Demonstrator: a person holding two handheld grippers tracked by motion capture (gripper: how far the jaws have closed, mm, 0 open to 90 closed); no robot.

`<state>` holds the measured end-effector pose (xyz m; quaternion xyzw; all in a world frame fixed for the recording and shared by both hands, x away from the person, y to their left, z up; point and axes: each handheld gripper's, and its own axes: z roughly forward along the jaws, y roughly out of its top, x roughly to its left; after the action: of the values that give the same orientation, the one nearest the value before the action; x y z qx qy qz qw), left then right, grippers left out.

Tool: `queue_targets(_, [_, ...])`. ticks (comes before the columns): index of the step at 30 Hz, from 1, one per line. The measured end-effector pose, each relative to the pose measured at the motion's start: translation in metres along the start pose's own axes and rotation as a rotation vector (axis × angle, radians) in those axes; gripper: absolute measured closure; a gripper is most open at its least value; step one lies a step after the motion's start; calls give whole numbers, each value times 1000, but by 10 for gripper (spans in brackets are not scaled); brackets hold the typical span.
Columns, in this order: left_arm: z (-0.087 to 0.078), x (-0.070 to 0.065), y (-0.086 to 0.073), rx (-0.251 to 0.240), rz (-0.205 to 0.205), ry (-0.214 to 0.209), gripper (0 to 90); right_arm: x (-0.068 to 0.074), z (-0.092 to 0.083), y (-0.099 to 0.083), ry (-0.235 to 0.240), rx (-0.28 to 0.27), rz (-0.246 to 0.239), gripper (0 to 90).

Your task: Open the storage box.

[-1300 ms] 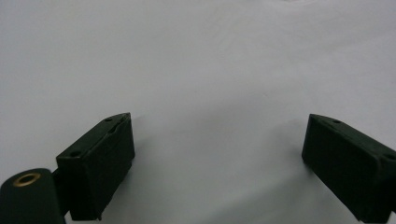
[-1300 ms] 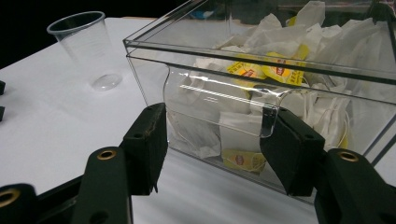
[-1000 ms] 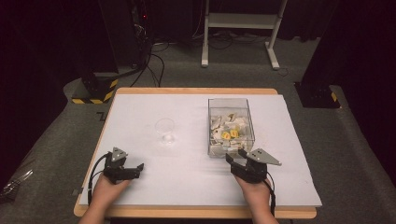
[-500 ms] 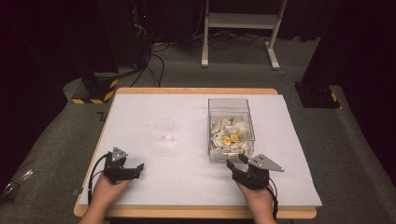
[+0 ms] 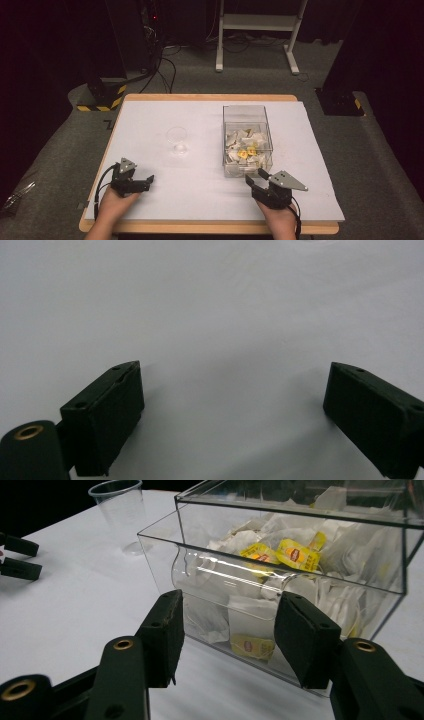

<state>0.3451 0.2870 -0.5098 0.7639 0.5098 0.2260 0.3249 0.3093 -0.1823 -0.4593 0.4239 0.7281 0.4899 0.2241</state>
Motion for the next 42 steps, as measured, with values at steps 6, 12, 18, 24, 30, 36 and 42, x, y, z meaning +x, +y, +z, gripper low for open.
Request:
queue_targets(6, [0, 0, 0, 0, 0, 0, 97, -4, -10, 2, -26, -12, 4, 466])
queue_targets(12, [0, 0, 0, 0, 0, 0, 97, -11, -17, 5, -59, -29, 16, 463])
queue_targets(18, [0, 0, 0, 0, 0, 0, 97, -20, -21, 16, -89, -52, 9, 455])
queue_targets(24, [0, 0, 0, 0, 0, 0, 97, -29, -22, 30, -117, -78, 7, 443])
queue_targets(30, [0, 0, 0, 0, 0, 0, 97, -37, -17, 40, -135, -88, 16, 430])
queue_targets(36, [0, 0, 0, 0, 0, 0, 97, -44, -5, 42, -161, -89, 40, 446])
queue_targets(42, [0, 0, 0, 0, 0, 0, 97, -52, 9, 35, -182, -72, 61, 474])
